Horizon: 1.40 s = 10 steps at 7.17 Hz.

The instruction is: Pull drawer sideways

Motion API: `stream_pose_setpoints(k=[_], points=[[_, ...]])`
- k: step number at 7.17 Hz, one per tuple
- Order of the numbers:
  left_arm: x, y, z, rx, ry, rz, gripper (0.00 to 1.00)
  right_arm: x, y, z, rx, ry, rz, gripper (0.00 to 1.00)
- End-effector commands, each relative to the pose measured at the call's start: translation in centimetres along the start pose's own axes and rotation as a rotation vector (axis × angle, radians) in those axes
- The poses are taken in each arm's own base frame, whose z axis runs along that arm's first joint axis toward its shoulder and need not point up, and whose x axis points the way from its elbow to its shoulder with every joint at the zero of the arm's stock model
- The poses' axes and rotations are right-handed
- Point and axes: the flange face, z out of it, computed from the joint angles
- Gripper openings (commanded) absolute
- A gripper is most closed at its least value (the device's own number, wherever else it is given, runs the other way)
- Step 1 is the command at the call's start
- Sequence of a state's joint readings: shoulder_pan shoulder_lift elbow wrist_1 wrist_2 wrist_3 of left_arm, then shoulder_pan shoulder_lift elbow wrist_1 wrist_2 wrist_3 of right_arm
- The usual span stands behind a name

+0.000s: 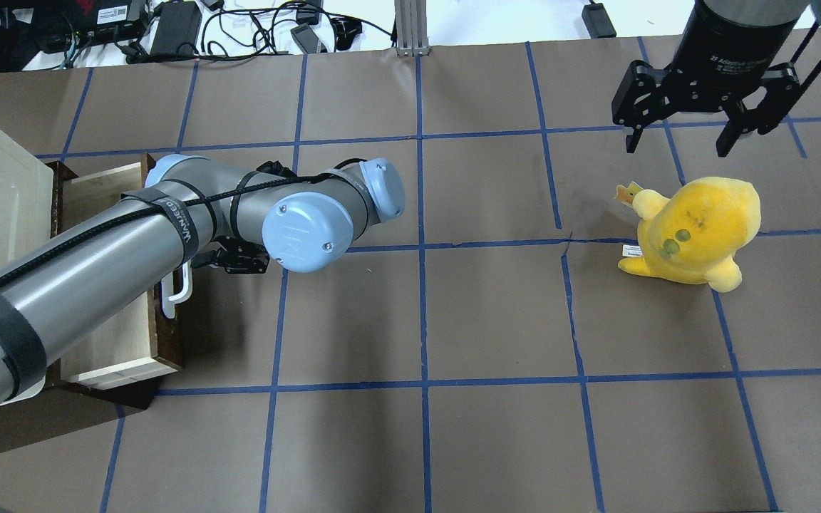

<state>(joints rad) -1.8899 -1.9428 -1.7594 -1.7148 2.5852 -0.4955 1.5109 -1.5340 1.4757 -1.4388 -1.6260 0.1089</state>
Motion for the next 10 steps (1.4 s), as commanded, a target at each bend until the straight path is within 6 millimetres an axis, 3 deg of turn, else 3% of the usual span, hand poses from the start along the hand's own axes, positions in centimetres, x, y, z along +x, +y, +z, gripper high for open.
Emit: stream_pose_setpoints(k=[1, 2, 3, 4, 5, 6, 7, 9, 10], points=[[-5.6, 1.0, -4.3, 0.000, 0.248, -0.120, 1.00, 0.0, 0.0, 0.0, 0.000, 0.000, 0.000, 1.00], [-8.8, 2.3, -6.8, 0.022, 0.387, -0.146, 1.00, 0.1, 0.0, 0.0, 0.000, 0.000, 0.001, 1.00], [-12.5, 4.8, -9.2, 0.072, 0.532, -0.114, 1.00, 0.0, 0.0, 0.0, 0.000, 0.000, 0.000, 1.00], [-15.5, 6.9, -10.2, 0.116, 0.649, -0.099, 1.00, 0.0, 0.0, 0.0, -0.002, 0.000, 0.000, 1.00], [-18.3, 7.9, -9.6, 0.114, 0.830, -0.149, 1.00, 0.0, 0.0, 0.0, 0.000, 0.000, 0.000, 1.00], [-22.5, 8.9, -8.6, 0.131, 0.994, -0.211, 1.00, 0.0, 0.0, 0.0, 0.000, 0.000, 0.000, 1.00], [-25.3, 9.9, -7.8, 0.169, 1.043, -0.227, 1.00, 0.0, 0.0, 0.0, -0.002, 0.000, 0.000, 1.00], [-27.5, 11.5, -7.8, 0.227, 1.117, -0.226, 1.00, 0.0, 0.0, 0.0, 0.000, 0.000, 0.000, 1.00], [-28.4, 10.4, -5.6, 0.220, 1.184, -0.227, 1.00, 0.1, 0.0, 0.0, 0.000, 0.000, 0.001, 1.00]])
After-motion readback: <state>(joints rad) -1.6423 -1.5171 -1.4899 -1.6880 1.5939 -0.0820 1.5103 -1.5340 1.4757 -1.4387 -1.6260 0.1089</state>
